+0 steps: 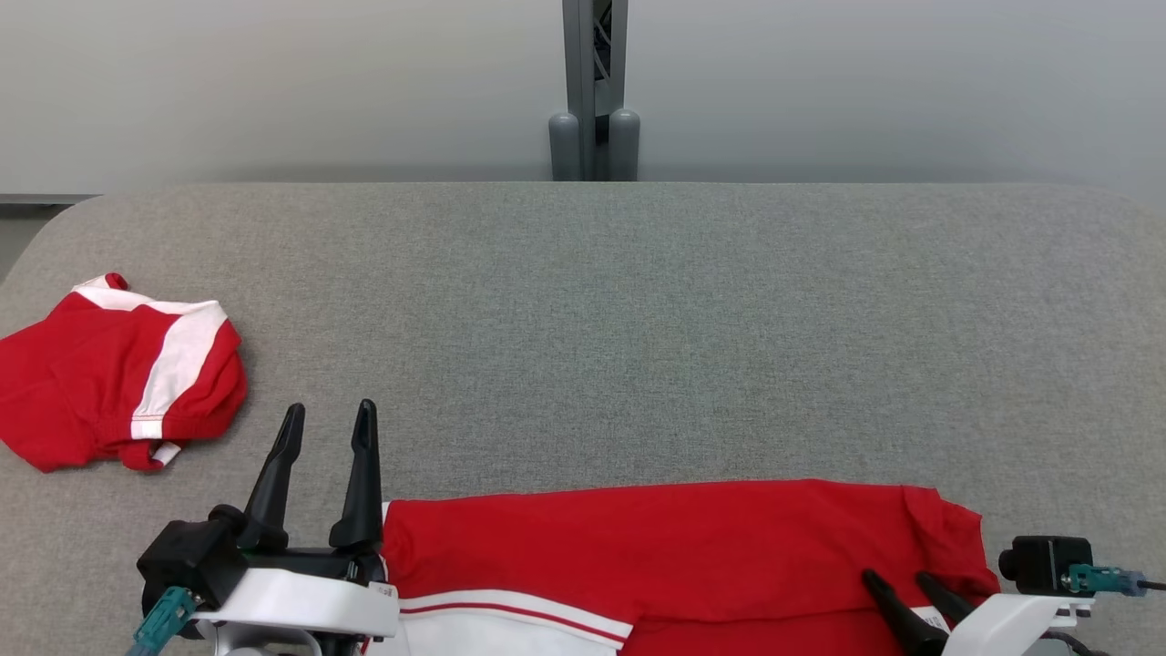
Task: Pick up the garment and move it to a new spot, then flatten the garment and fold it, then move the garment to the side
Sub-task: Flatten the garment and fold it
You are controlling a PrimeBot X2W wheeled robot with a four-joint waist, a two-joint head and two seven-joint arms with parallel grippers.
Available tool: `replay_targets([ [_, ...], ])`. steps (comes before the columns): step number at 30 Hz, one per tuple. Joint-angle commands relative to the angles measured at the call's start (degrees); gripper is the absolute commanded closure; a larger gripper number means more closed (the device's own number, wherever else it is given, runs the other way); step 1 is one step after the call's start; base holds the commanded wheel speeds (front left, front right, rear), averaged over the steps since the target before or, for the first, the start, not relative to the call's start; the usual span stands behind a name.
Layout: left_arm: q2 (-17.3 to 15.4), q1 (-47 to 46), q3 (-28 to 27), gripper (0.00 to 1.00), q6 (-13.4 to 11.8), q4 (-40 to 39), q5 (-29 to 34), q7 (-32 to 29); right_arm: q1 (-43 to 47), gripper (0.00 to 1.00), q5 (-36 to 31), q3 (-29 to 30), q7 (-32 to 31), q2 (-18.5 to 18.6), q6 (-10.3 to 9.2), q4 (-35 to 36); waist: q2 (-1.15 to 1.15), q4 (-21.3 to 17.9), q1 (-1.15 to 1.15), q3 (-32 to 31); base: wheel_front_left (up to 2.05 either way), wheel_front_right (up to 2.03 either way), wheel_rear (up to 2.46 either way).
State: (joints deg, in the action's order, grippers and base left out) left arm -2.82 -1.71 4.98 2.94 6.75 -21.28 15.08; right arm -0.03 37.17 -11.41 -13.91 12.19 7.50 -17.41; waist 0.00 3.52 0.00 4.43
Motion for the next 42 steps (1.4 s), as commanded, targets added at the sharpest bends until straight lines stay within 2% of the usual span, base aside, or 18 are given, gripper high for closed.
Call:
replay_targets([
  [1, -0.2, -0.5, -0.2, 0.0, -0.3, 0.0, -0.2, 0.1, 0.7, 0.0, -0.6, 0.6, -0.5, 0.0, -0.02, 0.3, 0.0, 0.0, 0.0, 0.0, 0.0, 0.0, 0.0],
  [6, -0.2, -0.3, -0.2, 0.0, -0.4, 0.1, -0.5, 0.1, 0.6, 0.0, -4.9, 4.4, -0.9, -0.7, -0.01, 2.8, 0.0, -0.2, 0.0, -0.1, 0.0, 0.0, 0.0],
  [14, -0.2, -1.1, 0.4, 0.0, -0.5, 0.3, -1.1, 0.1, -1.0, 0.0, -9.7, 3.8, 2.4, -2.1, -0.01, 6.2, 0.0, 0.1, 0.0, 0.1, 0.0, 0.0, 0.0],
  [25, -0.2, -1.3, 0.7, 0.0, -0.4, 0.6, -0.9, 0.1, -4.6, 0.0, -9.9, 3.2, 2.4, -3.2, -0.01, 0.0, 0.0, 0.9, 0.0, 0.1, 0.0, 0.0, 0.0],
  [26, -0.2, -1.3, 0.6, 0.0, -0.4, 0.6, -0.8, 0.1, -4.9, 0.65, -9.7, 3.4, 2.4, -3.3, -0.01, -0.6, 0.0, 1.0, 0.0, 0.1, 0.0, 0.0, 0.0],
  [27, -0.2, -1.3, 0.5, 0.0, -0.4, 0.6, -0.8, 0.1, -5.2, 1.0, -9.7, 3.6, 2.7, -3.4, -0.01, -1.0, 0.0, 1.1, 0.0, 0.1, 0.0, 0.0, 0.0],
  [42, -0.2, -1.5, 0.8, 0.0, -0.3, 0.5, -0.8, 0.1, -7.2, 1.0, -12.0, 5.6, 4.6, -3.4, -0.01, -6.3, 0.0, 0.6, 0.0, 1.5, 0.0, 0.0, 0.0],
])
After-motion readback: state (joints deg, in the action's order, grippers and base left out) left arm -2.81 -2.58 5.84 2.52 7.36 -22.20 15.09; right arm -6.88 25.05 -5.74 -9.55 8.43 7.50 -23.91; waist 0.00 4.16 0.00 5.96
